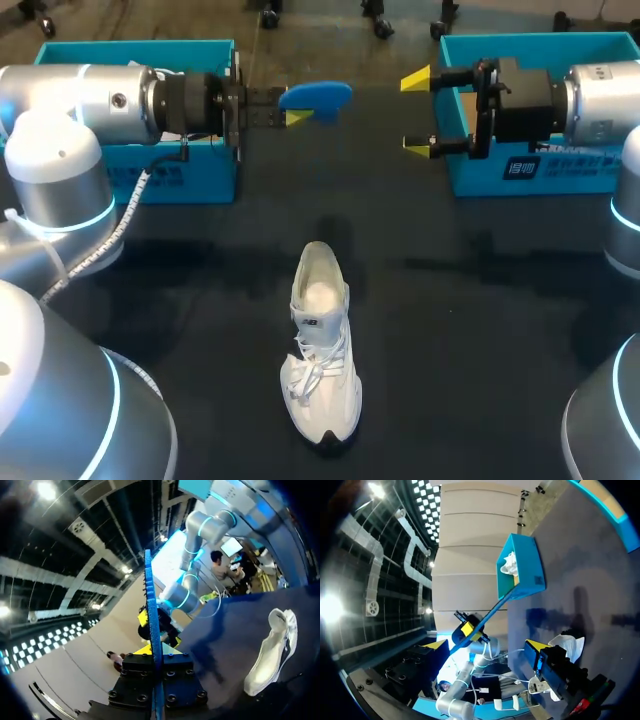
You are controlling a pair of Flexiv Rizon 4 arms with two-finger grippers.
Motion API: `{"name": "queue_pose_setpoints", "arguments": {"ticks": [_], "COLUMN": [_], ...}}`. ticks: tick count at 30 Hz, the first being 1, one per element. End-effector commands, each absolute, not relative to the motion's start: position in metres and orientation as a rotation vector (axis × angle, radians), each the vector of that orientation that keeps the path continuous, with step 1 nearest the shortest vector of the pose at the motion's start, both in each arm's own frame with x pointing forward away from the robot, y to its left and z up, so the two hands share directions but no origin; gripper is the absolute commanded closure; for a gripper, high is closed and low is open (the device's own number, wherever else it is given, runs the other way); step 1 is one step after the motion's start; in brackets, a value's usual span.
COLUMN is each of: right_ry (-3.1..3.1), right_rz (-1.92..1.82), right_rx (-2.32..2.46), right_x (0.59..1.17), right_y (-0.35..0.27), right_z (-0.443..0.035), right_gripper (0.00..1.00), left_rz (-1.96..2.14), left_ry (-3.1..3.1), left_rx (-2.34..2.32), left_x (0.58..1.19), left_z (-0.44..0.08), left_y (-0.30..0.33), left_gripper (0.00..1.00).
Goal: Take the shoe out of the shoebox, open the shoe tongue, remove and reinsert the insole, then place the shoe into the shoebox
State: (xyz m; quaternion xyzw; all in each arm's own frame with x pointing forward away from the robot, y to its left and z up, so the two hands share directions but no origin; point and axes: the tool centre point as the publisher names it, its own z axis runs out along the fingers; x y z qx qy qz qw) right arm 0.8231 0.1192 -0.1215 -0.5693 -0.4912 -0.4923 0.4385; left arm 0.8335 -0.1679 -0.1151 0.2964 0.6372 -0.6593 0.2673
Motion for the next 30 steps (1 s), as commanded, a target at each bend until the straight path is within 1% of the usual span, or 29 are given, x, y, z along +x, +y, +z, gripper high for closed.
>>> {"name": "queue_pose_setpoints", "arguments": {"ticks": [1, 5, 7, 15, 25, 30], "right_ry": [-1.222, -1.222, -1.222, -1.222, -1.222, -1.274], "right_rz": [-1.223, -1.223, -1.223, -1.223, -1.223, -1.204], "right_rx": [-1.417, -1.417, -1.417, -1.417, -1.417, -1.427], "right_x": [0.824, 0.824, 0.824, 0.824, 0.824, 0.826], "right_y": [0.121, 0.121, 0.121, 0.121, 0.121, 0.128], "right_z": [-0.122, -0.122, -0.122, -0.122, -0.122, -0.120], "right_gripper": [0.00, 0.00, 0.00, 0.00, 0.00, 0.00], "left_rz": [-1.616, -1.538, -1.599, -1.599, -1.175, -1.115], "left_ry": [1.487, 1.390, 1.348, 1.348, 1.250, 1.226], "left_rx": [1.000, 1.059, 1.089, 1.089, 1.188, 1.214], "left_x": [0.835, 0.840, 0.843, 0.843, 0.842, 0.842], "left_z": [-0.123, -0.128, -0.129, -0.129, -0.127, -0.129], "left_y": [-0.171, -0.175, -0.174, -0.174, -0.176, -0.181], "left_gripper": [1.00, 1.00, 1.00, 1.00, 1.00, 1.00]}}
